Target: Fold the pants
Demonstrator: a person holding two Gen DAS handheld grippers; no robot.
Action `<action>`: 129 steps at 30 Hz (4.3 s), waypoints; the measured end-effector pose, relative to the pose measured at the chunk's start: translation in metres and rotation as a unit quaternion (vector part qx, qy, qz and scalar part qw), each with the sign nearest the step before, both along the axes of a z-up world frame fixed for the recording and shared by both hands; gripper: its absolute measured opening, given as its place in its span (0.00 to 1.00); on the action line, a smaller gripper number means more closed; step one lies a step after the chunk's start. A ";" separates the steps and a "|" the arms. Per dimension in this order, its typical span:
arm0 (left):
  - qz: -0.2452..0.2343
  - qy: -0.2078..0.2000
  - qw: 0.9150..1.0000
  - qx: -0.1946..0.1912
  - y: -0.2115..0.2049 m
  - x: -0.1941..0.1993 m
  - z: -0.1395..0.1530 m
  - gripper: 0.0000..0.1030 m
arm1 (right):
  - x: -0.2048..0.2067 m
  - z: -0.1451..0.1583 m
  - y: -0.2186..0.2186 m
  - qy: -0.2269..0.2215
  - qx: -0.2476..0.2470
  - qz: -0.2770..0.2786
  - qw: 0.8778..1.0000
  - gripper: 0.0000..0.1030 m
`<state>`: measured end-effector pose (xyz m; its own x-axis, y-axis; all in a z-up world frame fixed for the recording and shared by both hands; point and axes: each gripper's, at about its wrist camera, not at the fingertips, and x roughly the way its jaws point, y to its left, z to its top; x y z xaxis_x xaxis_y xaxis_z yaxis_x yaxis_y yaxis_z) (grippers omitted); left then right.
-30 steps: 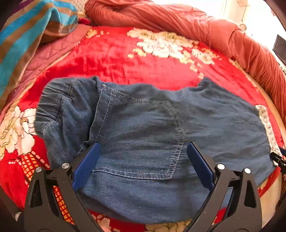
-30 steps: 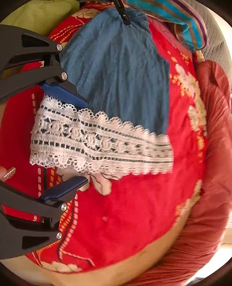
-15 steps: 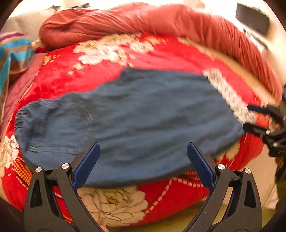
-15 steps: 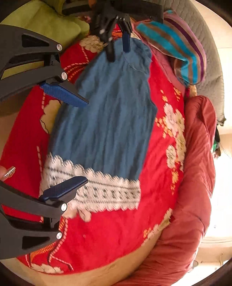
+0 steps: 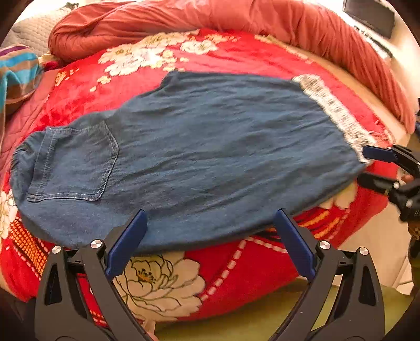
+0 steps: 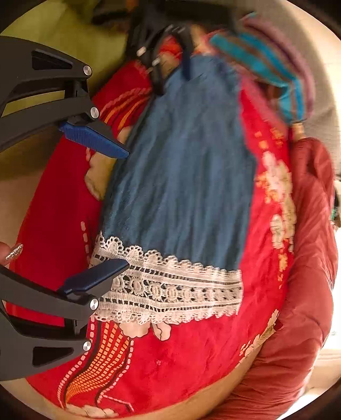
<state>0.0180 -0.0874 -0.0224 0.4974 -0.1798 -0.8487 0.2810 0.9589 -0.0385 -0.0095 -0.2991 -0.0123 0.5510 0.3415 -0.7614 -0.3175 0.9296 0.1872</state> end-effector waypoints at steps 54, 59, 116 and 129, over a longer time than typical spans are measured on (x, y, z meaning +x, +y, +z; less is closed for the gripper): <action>-0.218 0.076 0.972 -0.035 -0.200 0.203 -0.022 0.67 | 0.042 -0.035 -0.077 0.011 0.154 -0.078 0.985 0.55; -0.224 0.079 0.970 -0.058 -0.203 0.198 -0.025 0.32 | 0.047 -0.038 -0.071 0.005 0.144 -0.072 0.987 0.41; 0.114 -0.026 0.934 -0.337 0.141 0.097 0.007 0.20 | 0.081 0.046 0.138 -0.088 0.017 0.137 0.986 0.51; 0.098 0.011 0.948 -0.303 0.107 0.133 -0.003 0.05 | 0.215 -0.024 0.080 0.083 0.102 0.042 0.990 0.38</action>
